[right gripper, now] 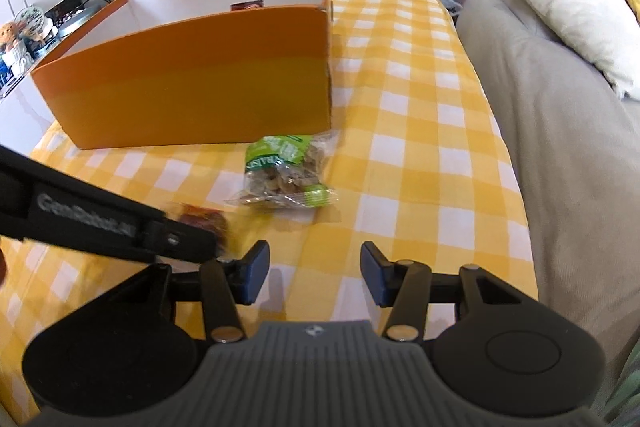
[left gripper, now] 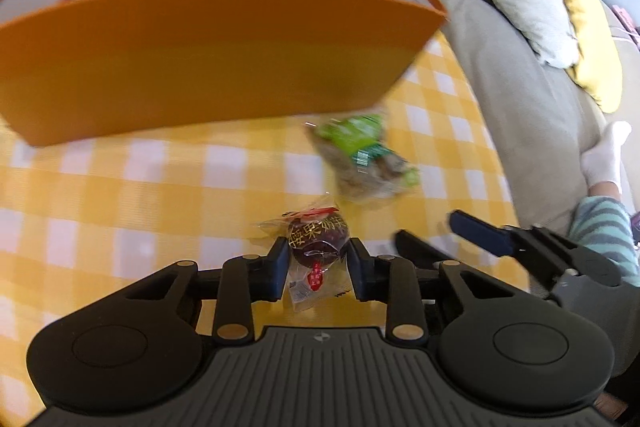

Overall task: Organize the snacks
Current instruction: 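Grasp the wrapped brown sweet with the left tool while the right tool grasps the green nut pack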

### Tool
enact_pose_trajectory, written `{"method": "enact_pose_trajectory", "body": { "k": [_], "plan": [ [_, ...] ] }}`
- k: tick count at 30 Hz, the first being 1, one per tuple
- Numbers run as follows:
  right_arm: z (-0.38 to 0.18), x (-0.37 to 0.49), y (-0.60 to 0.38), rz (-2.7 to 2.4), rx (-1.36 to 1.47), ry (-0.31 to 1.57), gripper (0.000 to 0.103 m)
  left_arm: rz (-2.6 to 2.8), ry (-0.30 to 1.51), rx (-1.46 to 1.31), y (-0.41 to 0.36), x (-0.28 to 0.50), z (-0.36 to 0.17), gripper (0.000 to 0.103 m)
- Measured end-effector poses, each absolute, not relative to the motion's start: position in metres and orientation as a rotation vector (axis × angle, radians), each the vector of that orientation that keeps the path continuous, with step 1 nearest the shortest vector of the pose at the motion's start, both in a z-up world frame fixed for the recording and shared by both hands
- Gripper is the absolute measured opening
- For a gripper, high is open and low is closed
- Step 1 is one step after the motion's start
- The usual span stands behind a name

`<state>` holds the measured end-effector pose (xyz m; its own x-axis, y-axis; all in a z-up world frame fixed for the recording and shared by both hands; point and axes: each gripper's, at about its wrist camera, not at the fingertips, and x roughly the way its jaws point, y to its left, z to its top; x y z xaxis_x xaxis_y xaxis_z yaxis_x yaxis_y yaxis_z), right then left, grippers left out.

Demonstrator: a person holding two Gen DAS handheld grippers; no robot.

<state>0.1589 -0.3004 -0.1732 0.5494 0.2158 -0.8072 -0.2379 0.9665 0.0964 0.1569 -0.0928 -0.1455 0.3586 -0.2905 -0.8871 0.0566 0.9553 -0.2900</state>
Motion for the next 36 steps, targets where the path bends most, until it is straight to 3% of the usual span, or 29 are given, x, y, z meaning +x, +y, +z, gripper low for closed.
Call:
{"method": "enact_pose_trajectory", "body": {
  "k": [13,36],
  "plan": [
    [-0.156,0.183,-0.291,0.235,0.14,0.874,0.049,-0.1,1.121,-0.243,-0.041,0.174,-0.139,0.034],
    [-0.19,0.216,-0.299,0.227,0.302,1.01,0.042,-0.107,1.158,-0.251,-0.041,0.178,-0.153,0.035]
  ]
}}
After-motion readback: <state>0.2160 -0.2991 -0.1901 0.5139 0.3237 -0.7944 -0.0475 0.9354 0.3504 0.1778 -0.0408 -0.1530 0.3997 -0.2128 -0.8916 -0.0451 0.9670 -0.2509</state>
